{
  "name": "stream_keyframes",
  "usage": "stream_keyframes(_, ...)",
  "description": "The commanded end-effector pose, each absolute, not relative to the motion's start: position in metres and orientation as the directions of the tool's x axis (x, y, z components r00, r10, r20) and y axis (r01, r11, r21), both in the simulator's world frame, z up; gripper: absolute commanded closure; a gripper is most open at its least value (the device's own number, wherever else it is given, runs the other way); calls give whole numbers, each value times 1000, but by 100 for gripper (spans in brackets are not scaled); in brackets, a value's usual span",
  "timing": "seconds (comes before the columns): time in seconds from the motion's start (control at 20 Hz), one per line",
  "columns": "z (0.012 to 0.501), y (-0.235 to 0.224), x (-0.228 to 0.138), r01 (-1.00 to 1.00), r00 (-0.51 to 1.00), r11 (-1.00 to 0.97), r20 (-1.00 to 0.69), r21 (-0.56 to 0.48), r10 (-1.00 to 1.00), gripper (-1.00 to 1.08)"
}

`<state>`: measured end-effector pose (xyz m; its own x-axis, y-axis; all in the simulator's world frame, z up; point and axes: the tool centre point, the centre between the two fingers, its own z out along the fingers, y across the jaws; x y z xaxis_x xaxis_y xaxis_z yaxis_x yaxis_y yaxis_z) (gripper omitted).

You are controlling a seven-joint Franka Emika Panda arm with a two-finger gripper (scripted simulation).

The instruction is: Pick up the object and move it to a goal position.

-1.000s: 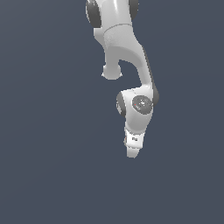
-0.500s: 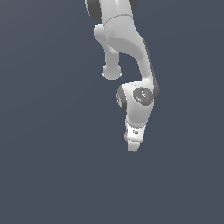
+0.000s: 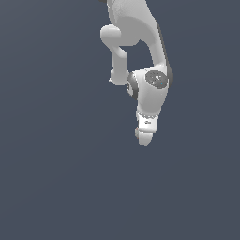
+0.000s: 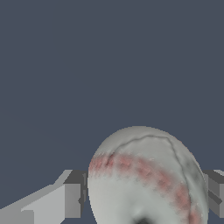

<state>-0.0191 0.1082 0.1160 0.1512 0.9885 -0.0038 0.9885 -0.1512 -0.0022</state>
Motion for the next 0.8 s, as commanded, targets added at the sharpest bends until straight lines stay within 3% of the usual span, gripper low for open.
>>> stream_keyframes(0.0, 132, 110, -34, 989, 151, -151, -4, 1, 989, 108)
stream_keyframes(0.75, 216, 123, -115, 989, 151, -151, -3, 0, 989, 108)
